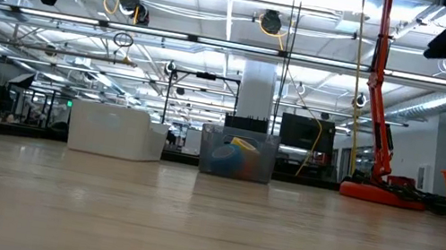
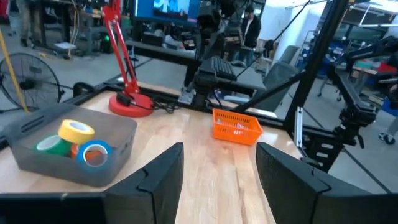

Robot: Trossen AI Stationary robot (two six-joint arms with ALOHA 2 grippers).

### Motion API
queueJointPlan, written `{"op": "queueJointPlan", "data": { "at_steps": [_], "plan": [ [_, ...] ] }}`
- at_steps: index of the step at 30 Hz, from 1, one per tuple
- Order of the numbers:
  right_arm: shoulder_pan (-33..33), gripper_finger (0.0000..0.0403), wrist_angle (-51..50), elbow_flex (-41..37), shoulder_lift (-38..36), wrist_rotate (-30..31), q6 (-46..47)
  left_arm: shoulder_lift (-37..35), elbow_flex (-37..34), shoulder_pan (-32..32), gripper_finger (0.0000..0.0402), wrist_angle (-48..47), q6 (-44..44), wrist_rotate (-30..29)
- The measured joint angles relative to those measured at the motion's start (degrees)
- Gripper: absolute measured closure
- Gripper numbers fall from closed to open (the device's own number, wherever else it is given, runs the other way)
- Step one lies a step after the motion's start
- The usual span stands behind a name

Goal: Pick and place Stapler, Stapler remover, tape
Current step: Return to Home Position

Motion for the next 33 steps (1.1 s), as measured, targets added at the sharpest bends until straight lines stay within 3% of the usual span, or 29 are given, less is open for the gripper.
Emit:
{"op": "queueJointPlan", "data": {
  "at_steps": [6,17,25,33],
  "plan": [
    [-0.7,0.033,0.2,-1.6,-9.5,0.2,0.0,-4.2,0.0,0.0,0.0199,-3.9,1.1,-1.9],
    [-0.7,0.033,5.0,-15.3,-25.7,1.6,2.0,-11.3,-0.8,-0.9,0.0199,-5.5,7.3,-8.0],
    [-0.6,0.033,7.3,-16.6,-26.1,3.5,2.1,-15.5,-5.1,-0.8,0.0199,-5.2,8.5,-9.9],
    [-0.6,0.033,19.0,-23.9,-26.1,3.1,1.7,-15.5,-16.3,-0.8,0.0199,14.2,9.1,-8.1]
  ]
}}
